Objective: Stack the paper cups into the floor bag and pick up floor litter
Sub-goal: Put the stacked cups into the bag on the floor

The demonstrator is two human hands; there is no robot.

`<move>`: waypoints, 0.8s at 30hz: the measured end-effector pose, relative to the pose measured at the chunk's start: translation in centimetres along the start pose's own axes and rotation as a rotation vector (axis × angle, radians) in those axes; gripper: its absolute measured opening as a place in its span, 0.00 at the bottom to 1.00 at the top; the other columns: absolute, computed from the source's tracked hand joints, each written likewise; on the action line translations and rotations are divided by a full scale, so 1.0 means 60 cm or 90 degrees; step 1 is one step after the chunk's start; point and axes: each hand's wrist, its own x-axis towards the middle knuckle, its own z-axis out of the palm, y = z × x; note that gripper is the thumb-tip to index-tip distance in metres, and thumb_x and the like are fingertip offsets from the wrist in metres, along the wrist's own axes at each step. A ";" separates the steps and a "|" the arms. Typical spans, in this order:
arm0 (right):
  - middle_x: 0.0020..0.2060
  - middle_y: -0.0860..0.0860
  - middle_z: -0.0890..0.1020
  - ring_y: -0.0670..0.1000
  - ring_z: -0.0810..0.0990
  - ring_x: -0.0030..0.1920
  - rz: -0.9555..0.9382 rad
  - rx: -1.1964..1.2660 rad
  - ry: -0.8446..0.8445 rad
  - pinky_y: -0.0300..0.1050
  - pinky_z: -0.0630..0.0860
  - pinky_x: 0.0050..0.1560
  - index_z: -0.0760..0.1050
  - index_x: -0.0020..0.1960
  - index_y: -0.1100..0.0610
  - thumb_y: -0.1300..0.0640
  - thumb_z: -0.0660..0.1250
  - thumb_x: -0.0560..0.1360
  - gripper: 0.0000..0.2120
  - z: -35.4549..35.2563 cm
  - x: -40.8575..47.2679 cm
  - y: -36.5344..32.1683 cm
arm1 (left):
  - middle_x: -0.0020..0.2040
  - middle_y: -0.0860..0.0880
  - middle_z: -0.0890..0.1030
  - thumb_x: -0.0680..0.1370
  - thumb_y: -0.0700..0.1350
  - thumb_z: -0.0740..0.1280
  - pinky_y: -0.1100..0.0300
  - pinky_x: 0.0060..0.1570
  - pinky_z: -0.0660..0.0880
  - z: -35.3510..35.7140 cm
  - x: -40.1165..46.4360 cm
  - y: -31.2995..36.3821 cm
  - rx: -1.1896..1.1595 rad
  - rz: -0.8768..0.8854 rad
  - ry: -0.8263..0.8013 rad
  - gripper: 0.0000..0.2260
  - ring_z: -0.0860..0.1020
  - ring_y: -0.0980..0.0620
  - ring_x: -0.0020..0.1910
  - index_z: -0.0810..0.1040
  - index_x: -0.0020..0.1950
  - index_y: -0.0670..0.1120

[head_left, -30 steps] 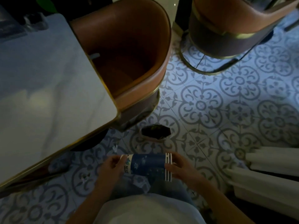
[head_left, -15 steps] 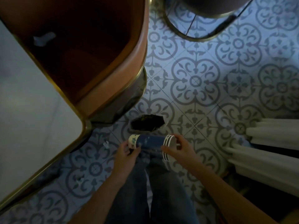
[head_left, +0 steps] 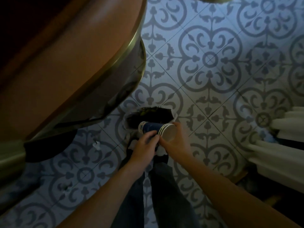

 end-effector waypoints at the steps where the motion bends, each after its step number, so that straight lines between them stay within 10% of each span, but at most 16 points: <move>1: 0.60 0.53 0.72 0.50 0.77 0.54 -0.001 -0.004 0.008 0.52 0.81 0.50 0.58 0.69 0.48 0.34 0.71 0.57 0.46 0.008 0.013 0.007 | 0.59 0.50 0.77 0.81 0.49 0.59 0.58 0.52 0.76 0.001 0.013 -0.002 -0.009 -0.002 -0.002 0.13 0.77 0.55 0.56 0.73 0.65 0.53; 10: 0.57 0.48 0.77 0.47 0.77 0.56 -0.013 0.008 0.000 0.50 0.78 0.55 0.64 0.68 0.53 0.43 0.72 0.67 0.34 0.032 0.105 0.027 | 0.56 0.49 0.81 0.78 0.54 0.62 0.50 0.58 0.76 -0.010 0.143 -0.014 0.058 0.042 0.009 0.09 0.79 0.51 0.55 0.78 0.56 0.61; 14: 0.53 0.50 0.73 0.51 0.74 0.57 -0.005 -0.030 -0.031 0.47 0.74 0.55 0.64 0.68 0.56 0.53 0.69 0.73 0.27 0.033 0.148 0.038 | 0.64 0.49 0.78 0.76 0.54 0.62 0.46 0.63 0.73 -0.008 0.199 -0.013 0.079 0.023 0.019 0.20 0.76 0.49 0.61 0.73 0.67 0.55; 24: 0.63 0.53 0.72 0.54 0.73 0.60 0.018 -0.104 -0.095 0.46 0.72 0.54 0.67 0.70 0.56 0.62 0.60 0.72 0.25 0.047 0.234 0.078 | 0.57 0.49 0.80 0.78 0.45 0.64 0.53 0.53 0.76 0.008 0.296 -0.038 0.105 0.010 0.019 0.12 0.78 0.49 0.55 0.76 0.60 0.54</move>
